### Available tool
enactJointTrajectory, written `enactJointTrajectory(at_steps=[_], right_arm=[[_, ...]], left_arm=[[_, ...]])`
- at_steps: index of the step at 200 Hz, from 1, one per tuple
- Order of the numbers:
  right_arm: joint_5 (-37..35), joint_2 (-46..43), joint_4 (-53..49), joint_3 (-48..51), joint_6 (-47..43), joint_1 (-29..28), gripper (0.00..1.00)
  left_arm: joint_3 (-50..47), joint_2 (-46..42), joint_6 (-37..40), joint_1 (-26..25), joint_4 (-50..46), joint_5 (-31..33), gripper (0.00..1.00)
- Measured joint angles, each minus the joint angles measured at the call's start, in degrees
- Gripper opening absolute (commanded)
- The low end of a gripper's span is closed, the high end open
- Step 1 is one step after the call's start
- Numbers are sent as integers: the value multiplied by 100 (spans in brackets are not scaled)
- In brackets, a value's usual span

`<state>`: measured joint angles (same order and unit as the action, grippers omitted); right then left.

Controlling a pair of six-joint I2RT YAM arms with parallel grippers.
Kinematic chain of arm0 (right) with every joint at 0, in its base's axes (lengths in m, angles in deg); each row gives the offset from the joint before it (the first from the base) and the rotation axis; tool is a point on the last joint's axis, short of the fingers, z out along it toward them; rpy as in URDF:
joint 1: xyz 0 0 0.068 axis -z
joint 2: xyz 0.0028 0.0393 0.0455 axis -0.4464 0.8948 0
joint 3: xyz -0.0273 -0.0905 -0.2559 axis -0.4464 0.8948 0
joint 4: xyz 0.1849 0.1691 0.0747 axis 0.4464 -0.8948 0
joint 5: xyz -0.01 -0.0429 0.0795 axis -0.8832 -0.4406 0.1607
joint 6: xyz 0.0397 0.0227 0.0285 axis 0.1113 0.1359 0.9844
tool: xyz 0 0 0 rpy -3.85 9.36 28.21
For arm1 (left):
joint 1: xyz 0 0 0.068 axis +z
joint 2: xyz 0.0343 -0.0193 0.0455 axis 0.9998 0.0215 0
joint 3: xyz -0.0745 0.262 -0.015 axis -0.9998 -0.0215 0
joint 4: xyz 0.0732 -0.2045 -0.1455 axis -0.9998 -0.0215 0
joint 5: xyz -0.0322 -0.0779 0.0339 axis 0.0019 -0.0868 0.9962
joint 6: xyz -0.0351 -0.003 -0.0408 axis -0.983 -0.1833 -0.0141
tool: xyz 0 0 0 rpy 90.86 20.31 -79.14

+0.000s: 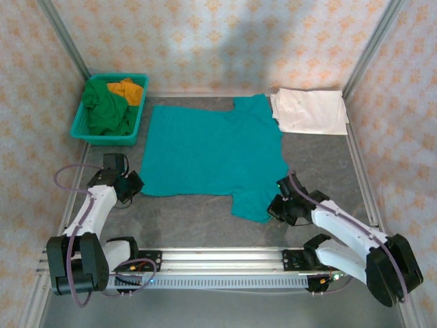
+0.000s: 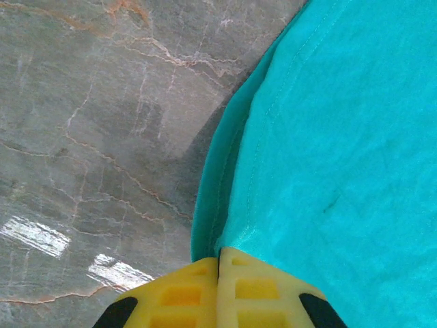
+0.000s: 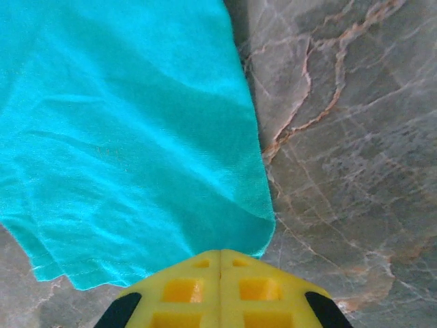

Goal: Fold and stack the t-shirts

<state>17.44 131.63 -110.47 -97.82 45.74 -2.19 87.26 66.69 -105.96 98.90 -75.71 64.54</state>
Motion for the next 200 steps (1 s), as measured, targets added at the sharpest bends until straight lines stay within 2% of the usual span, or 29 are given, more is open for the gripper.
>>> enactJointTrajectory(at_steps=[60, 65, 66, 71, 84, 98, 121, 200], right_arm=[[-208, -673, -564, -219, -114, 162, 0], [-203, -717, -579, -229, -118, 175, 5], [-203, -717, -579, -229, -118, 175, 9], [-201, -758, -581, -227, -116, 177, 17], [-133, -778, -553, -184, -116, 181, 21], [-11, -704, -463, -68, -111, 181, 31], [188, -551, -363, 107, -109, 181, 37], [376, -345, 170, 326, 15, -2, 38]], left_arm=[[-262, -501, -188, 4, -70, -7, 0], [-262, -551, -188, 4, -81, -7, 0], [-262, -564, -188, 4, -83, -7, 0], [-262, -610, -188, 4, -83, -4, 0], [-262, -715, -186, 4, -87, -7, 0], [-264, -739, -186, 4, -85, -9, 0], [-308, -699, -184, 4, -81, -66, 0], [-437, -656, -181, 4, -39, -153, 0]])
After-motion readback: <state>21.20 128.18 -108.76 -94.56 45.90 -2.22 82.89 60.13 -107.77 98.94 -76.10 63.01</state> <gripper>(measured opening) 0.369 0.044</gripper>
